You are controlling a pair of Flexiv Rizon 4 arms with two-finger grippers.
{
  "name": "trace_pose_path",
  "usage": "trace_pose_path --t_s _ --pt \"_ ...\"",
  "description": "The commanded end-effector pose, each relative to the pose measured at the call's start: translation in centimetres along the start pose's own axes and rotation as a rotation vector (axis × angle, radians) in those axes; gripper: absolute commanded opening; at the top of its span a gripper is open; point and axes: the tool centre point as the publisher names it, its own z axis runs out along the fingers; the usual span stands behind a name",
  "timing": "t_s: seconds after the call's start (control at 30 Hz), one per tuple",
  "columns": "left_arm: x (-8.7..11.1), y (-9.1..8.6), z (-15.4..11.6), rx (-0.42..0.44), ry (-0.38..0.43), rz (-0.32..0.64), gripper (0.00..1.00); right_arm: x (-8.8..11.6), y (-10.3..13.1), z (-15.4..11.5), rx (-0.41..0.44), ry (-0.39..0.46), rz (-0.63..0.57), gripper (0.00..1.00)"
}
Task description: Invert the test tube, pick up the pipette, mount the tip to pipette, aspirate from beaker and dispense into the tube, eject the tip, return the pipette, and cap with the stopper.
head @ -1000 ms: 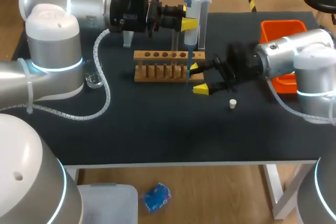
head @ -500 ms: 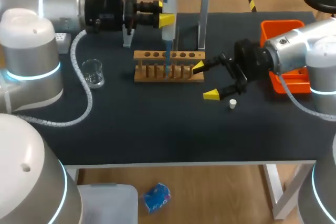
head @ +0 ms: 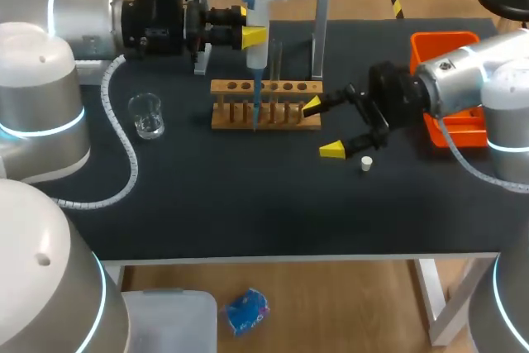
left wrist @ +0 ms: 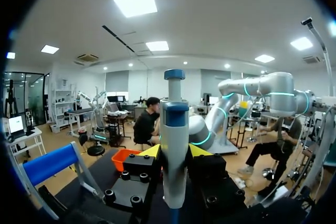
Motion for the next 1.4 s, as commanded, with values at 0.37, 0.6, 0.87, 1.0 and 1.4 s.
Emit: trace_pose_path --t_s 0.37,0.6,0.87,1.0,1.4 --pt "-3.3 0.5 -9.8 0.03 -0.131 -0.018 0.0 -2.7 -1.7 8.2 0.09 -0.22 0.055 1.0" --pt "-4.9 1.2 -13.2 0.045 -0.193 -0.01 0.0 -4.0 -2.9 12.6 0.151 -0.315 0.055 1.0" --pt "-7.1 3.2 -16.3 0.033 -0.263 -0.021 0.0 -5.5 -3.9 16.5 0.157 -0.362 0.048 1.0" --pt "-8.2 4.1 -17.7 0.026 -0.294 -0.028 0.0 -6.5 -4.8 18.0 0.157 -0.382 0.052 1.0" --pt "-11.5 6.2 -20.0 0.003 -0.344 -0.009 0.0 -10.1 -7.4 21.6 0.163 -0.398 0.095 1.0"
